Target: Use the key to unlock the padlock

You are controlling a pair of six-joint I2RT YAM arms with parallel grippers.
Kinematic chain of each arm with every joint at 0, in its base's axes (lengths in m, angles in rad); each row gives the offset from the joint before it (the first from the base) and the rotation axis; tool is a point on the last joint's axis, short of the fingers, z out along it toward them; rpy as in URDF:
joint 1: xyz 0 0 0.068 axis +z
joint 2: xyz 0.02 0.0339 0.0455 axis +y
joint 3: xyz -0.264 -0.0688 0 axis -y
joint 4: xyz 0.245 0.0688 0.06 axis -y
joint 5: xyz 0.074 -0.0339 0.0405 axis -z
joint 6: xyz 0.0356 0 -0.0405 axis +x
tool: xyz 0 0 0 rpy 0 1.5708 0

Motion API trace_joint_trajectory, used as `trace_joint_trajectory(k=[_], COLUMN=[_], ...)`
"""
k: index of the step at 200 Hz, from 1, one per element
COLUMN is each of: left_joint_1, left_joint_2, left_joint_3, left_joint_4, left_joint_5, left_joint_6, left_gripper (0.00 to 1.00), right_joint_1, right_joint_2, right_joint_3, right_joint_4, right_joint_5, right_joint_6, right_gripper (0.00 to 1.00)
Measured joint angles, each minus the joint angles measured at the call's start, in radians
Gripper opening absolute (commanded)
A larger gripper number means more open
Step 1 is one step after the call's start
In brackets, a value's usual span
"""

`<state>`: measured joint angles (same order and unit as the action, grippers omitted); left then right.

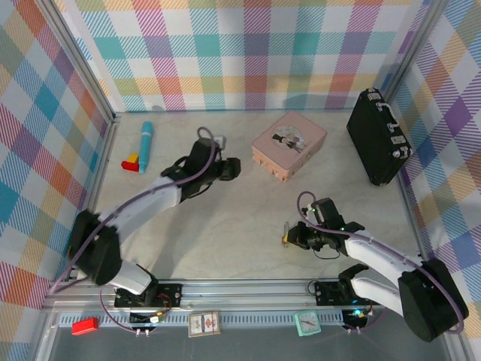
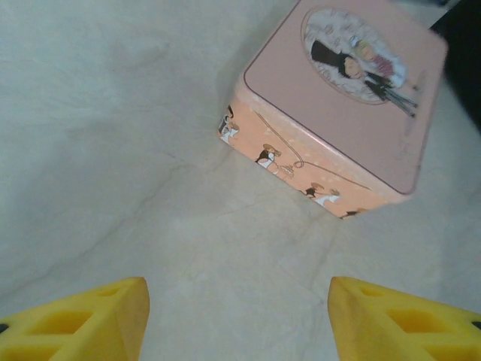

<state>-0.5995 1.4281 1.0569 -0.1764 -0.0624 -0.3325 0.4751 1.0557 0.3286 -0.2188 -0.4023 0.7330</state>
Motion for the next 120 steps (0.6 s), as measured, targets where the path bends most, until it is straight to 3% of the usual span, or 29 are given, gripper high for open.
trace_joint_trajectory(k=[61,90,120], left_joint_1=[0.0,0.0,0.0], left_joint_2=[-0.386,-0.539,-0.651], left_joint_3=[-0.449,-0.552,-0.592], left_joint_4=[0.047,0.045,0.024], left_joint_5=[-0.053,-0.086,-0.145], left_joint_6=[-0.023,-0.026,-0.01], left_gripper=[0.68,0.7,0.73], right_joint_1=[0.024,0.029,0.03], right_joint_2=[0.068,0.037,-0.019], right_joint_3=[0.009,0.02,0.11], right_joint_4=[0.03,-0.03,-0.186], right_joint_5=[0.024,0.076,0.174], right_joint_6=[0.008,0.001,-0.05], right_gripper=[0.27,0.47,0.53])
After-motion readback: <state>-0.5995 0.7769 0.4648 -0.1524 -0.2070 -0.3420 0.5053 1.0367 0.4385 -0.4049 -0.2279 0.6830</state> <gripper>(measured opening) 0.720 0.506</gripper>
